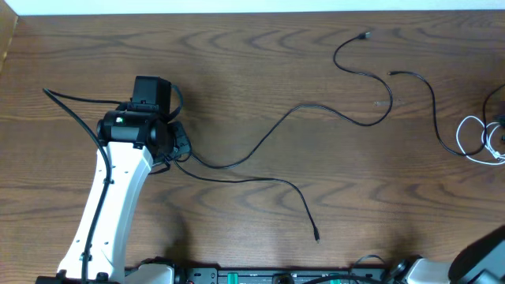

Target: Untangle cables

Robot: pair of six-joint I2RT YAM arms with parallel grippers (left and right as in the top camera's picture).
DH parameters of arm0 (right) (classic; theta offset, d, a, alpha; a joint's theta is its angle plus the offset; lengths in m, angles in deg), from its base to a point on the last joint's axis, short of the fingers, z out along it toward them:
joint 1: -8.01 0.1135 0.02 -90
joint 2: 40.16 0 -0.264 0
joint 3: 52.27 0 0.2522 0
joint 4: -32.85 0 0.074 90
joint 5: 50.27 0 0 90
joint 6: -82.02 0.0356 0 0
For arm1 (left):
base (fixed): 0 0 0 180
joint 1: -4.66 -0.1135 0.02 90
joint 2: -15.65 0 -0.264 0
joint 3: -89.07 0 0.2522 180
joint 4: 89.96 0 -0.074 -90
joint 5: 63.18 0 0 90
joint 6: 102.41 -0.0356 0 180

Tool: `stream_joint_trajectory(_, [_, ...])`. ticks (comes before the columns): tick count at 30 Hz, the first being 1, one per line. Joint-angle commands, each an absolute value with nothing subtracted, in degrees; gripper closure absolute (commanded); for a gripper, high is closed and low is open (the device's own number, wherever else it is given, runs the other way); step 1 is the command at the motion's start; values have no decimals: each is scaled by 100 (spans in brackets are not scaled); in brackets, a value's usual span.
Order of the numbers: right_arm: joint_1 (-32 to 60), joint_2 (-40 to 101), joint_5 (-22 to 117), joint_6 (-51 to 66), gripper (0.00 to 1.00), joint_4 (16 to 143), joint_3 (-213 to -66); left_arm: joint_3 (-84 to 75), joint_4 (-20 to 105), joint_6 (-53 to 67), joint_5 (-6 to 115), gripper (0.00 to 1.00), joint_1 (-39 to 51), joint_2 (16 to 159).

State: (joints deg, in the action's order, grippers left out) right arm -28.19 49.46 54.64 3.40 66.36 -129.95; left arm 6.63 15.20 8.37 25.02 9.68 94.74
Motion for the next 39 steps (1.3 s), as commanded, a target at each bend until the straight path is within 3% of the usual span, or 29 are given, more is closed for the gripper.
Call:
stream_joint_trajectory(1, [-2345,5418,6004,-817,64,6724,-12986,676,1505,826,2489,92,950,9474])
stream_joint_trajectory(4, [-2059,5941,5665,-834,63,6831,-12986,676,1502,826,2489,92,950,9474])
stream_joint_trajectory(6, [-1934,6413,5560,-963,55,6945,-12986,676,1502,826,2489,92,950,9474])
stream_joint_trajectory(10, [-1831,6771,4894,-961,52,7073,-12986,676,1502,824,2489,92,950,9474])
stream_joint_trajectory(14, [-1774,6817,4249,-956,54,7132,-12986,676,1502,826,2491,92,950,9474])
stream_joint_trajectory(16, [-1777,6819,4131,-954,63,7178,-12980,676,1500,826,2489,92,950,9474])
stream_joint_trajectory(21, [-1777,6819,4138,-930,70,7281,-12960,676,1498,826,2491,93,950,9474])
stream_joint_trajectory(29, [-1777,6843,4680,-932,60,7205,-12888,676,1500,826,2491,93,950,9474])
stream_joint_trajectory(39, [-1777,6872,4758,-935,61,7010,-12792,676,1500,826,2491,93,950,9474])
